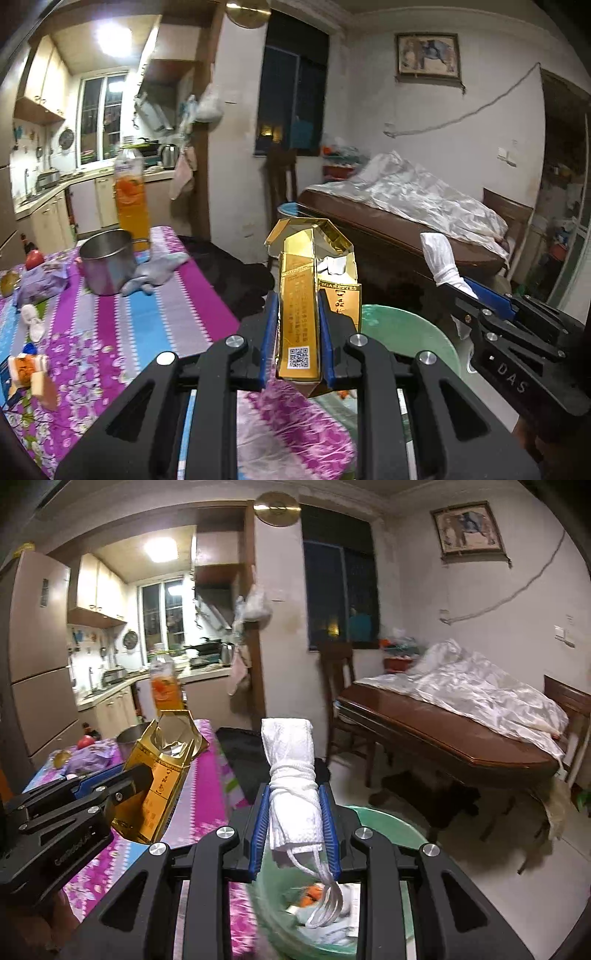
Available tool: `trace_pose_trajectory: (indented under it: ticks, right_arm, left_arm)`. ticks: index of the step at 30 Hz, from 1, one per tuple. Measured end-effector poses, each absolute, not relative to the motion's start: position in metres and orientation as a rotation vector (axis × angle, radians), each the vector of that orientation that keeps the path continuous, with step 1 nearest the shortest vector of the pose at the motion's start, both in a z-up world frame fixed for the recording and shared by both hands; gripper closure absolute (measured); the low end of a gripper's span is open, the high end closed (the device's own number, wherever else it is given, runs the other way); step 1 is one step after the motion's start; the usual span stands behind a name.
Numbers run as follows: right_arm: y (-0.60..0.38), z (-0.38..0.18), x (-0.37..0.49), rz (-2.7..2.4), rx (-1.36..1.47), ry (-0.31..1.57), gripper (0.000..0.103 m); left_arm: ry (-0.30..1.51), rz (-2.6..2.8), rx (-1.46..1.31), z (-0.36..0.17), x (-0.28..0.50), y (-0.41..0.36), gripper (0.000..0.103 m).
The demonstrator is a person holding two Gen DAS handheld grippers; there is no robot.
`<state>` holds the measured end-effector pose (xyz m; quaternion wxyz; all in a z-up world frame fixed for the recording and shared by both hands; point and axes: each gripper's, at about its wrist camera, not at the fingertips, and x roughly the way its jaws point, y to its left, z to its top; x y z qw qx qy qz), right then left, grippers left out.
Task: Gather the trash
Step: 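Carry the gold pack and white glove over the green basin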
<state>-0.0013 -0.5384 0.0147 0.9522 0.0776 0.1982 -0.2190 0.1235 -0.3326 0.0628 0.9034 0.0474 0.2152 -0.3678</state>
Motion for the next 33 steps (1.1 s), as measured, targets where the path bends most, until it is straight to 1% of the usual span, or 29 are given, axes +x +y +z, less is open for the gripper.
trace_pose_trajectory:
  ticks: [9,16,20,25,33]
  right_arm:
    - [-0.595,-0.001,0.018,-0.48,0.209,0.532,0.075]
    - [-0.641,-0.035,0.036,-0.474,0.287,0.677,0.075]
    - [-0.665,-0.059,0.046,-0.474,0.316,0.743,0.075]
    - [-0.679,-0.078,0.046,-0.501,0.324,0.782,0.075]
    - [-0.68,-0.08,0.047,-0.505,0.312,0.791,0.075]
  left_arm:
    - [0.528,-0.824,0.149,0.046,0.123,-0.39,0.084]
    - [0.627,-0.854,0.187,0.024,0.129,-0.426,0.084]
    - [0.685,-0.856,0.204,0.009,0.135,-0.436,0.084]
    - [0.727,-0.83,0.206,-0.005,0.146,-0.431,0.084]
    - [0.74,-0.805,0.206,-0.008,0.151,-0.435,0.084]
